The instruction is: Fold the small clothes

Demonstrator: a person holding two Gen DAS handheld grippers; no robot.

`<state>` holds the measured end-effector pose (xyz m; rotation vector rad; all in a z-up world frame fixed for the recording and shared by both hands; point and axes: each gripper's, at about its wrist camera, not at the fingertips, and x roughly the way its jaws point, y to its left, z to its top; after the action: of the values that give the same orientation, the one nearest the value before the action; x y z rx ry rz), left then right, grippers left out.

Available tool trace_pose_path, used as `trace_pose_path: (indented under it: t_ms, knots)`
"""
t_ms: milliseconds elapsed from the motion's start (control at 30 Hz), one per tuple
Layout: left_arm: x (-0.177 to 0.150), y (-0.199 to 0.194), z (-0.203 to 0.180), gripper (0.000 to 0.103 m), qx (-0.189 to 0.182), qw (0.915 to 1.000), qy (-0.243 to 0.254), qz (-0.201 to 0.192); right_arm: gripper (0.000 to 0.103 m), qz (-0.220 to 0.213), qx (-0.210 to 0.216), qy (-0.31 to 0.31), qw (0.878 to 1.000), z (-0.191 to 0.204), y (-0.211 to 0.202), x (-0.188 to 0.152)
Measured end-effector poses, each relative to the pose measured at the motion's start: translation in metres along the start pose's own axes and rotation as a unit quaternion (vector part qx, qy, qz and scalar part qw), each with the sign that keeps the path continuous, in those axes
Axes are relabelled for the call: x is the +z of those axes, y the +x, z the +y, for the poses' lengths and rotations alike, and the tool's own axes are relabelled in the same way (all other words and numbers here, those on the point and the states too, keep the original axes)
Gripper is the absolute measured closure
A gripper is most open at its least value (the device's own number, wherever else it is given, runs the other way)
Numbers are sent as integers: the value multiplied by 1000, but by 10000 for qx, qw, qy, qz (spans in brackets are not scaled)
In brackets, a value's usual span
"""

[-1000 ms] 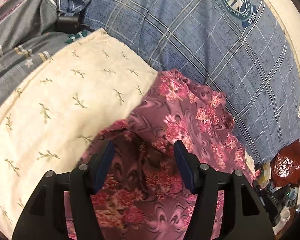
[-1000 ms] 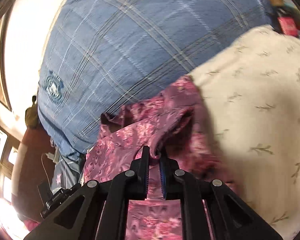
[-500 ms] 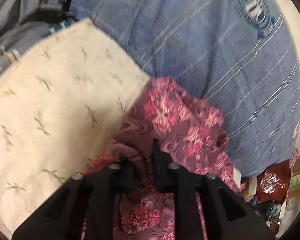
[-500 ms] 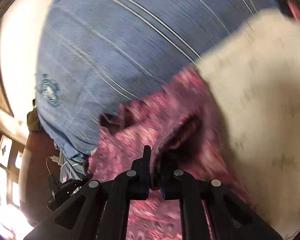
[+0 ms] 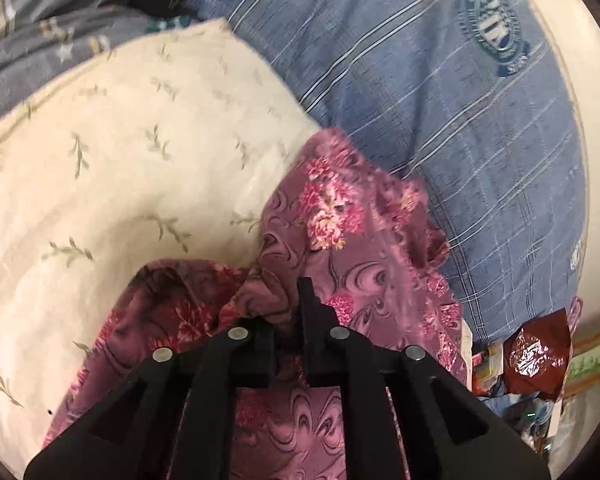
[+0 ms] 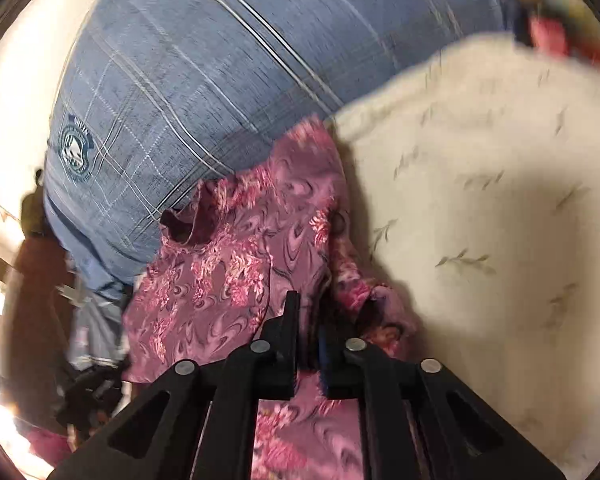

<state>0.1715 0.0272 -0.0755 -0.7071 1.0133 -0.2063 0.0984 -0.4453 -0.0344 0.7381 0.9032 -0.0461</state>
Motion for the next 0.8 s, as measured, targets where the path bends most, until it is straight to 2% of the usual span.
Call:
trace_pose_path:
  t_ms: [67, 133, 200, 233, 300, 400, 500, 600, 733, 800]
  knots:
    - [-1, -2, -2, 86, -13, 9999, 114, -78, 89, -432, -290, -435, 9977, 25, -18, 8]
    - [-3, 0, -5, 80, 4, 9998, 177, -107, 87, -702, -171, -967, 9927, 63, -27, 23]
    - [-5, 7, -9, 79, 101, 9994, 284, -183, 71, -238, 423, -1424, 9886, 106, -6, 36]
    - [-6, 7, -11, 78, 116, 9992, 324, -211, 57, 69, 695, -1570, 9851, 125, 10, 40]
    - [-6, 7, -12, 77, 85, 9991, 363, -223, 55, 814, 1254, -1814, 9720, 167, 55, 43]
    - [-5, 9, -10, 77, 16, 9991, 359, -204, 54, 1547, 1678, -2063, 9515, 227, 127, 38]
    - [-5, 8, -7, 77, -29, 9990, 409, -192, 54, 2036, 1590, -2238, 9398, 259, 190, 28]
    - [-4, 9, -8, 77, -51, 9990, 427, -158, 54, 2238, 1328, -2352, 9365, 264, 227, 22]
    - [-1, 10, -7, 73, -132, 9991, 401, -91, 54, 2943, 1514, -2033, 9215, 266, 269, 12]
    - [-1, 10, -8, 73, -126, 9990, 415, -90, 56, 3072, 1544, -2232, 9122, 277, 279, 3]
